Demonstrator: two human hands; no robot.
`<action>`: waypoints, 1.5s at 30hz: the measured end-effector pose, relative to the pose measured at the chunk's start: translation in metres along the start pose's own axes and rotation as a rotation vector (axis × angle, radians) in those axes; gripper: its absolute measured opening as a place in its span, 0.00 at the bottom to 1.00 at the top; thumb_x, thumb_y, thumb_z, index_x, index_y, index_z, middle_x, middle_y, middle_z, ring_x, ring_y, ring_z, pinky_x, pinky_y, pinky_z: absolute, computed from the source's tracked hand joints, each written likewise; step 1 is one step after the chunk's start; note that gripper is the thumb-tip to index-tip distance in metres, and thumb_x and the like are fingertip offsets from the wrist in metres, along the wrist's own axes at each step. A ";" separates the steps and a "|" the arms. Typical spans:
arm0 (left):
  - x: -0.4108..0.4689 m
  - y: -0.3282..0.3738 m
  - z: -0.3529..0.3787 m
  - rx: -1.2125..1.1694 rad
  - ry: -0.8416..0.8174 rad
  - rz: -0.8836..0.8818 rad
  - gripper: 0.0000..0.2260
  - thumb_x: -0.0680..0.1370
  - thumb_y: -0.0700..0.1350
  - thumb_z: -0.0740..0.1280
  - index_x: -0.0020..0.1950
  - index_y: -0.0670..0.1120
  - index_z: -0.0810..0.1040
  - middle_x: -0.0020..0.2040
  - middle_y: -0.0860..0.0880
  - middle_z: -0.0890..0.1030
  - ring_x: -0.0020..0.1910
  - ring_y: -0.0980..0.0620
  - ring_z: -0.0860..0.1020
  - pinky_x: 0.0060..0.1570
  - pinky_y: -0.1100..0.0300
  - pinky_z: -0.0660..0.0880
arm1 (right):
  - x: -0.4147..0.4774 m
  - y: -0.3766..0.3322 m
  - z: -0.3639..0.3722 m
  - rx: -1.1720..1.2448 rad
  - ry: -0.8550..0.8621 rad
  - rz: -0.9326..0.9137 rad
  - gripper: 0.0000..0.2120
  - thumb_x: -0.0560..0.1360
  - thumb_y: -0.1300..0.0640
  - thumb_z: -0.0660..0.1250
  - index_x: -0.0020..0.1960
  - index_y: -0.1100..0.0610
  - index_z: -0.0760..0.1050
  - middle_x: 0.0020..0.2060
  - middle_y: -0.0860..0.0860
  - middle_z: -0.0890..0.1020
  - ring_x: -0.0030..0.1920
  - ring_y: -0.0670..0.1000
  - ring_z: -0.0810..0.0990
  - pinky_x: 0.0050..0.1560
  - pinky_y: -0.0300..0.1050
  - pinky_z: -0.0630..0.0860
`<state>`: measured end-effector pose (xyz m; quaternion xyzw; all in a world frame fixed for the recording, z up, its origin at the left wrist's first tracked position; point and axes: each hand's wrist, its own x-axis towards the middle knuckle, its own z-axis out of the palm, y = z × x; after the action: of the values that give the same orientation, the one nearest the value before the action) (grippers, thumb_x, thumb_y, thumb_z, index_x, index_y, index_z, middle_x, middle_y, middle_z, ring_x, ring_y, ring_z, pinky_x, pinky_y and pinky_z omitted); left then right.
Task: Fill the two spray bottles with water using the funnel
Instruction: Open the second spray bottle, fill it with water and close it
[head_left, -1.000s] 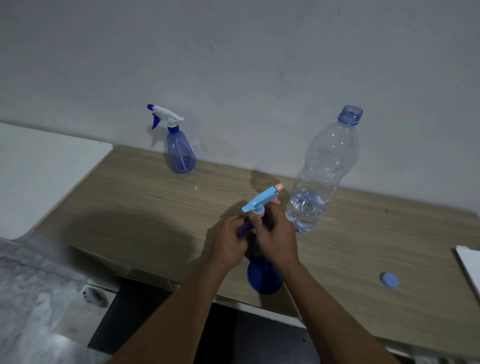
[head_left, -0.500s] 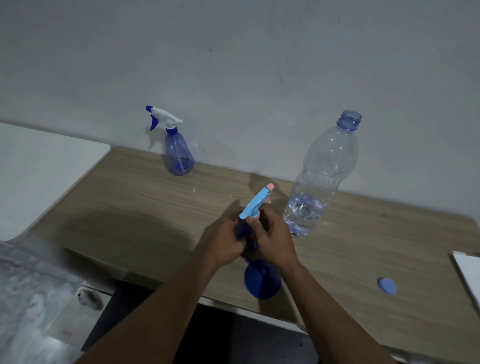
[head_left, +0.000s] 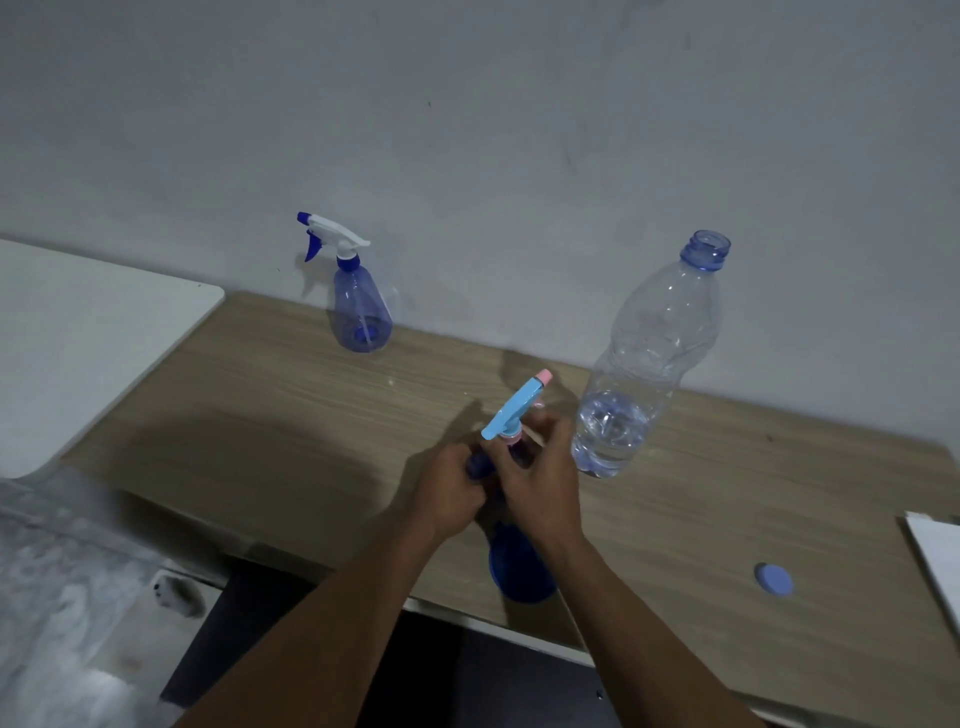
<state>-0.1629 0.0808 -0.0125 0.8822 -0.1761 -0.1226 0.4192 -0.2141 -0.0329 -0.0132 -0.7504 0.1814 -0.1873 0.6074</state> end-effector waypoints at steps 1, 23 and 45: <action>-0.002 0.000 0.001 0.016 0.008 -0.022 0.12 0.71 0.38 0.69 0.33 0.54 0.74 0.26 0.64 0.76 0.30 0.74 0.74 0.30 0.78 0.68 | 0.000 0.000 0.003 0.061 0.034 0.004 0.24 0.73 0.50 0.76 0.59 0.41 0.64 0.53 0.33 0.79 0.50 0.37 0.84 0.43 0.32 0.79; -0.073 -0.035 -0.138 0.363 0.221 -0.163 0.22 0.77 0.55 0.69 0.66 0.44 0.78 0.63 0.45 0.79 0.62 0.48 0.77 0.63 0.59 0.70 | -0.002 -0.081 0.050 -0.230 -0.249 -0.056 0.02 0.76 0.51 0.64 0.48 0.46 0.73 0.35 0.53 0.82 0.33 0.55 0.82 0.38 0.54 0.80; -0.122 -0.035 -0.223 0.531 0.181 -0.320 0.28 0.77 0.58 0.66 0.71 0.44 0.73 0.68 0.44 0.76 0.67 0.45 0.73 0.65 0.54 0.71 | -0.061 -0.111 0.072 -0.473 -0.532 0.238 0.19 0.72 0.44 0.71 0.49 0.59 0.78 0.36 0.56 0.85 0.21 0.51 0.77 0.26 0.42 0.73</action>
<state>-0.1853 0.3075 0.1065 0.9846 -0.0229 -0.0579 0.1635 -0.2258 0.0802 0.0779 -0.8661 0.1415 0.1331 0.4606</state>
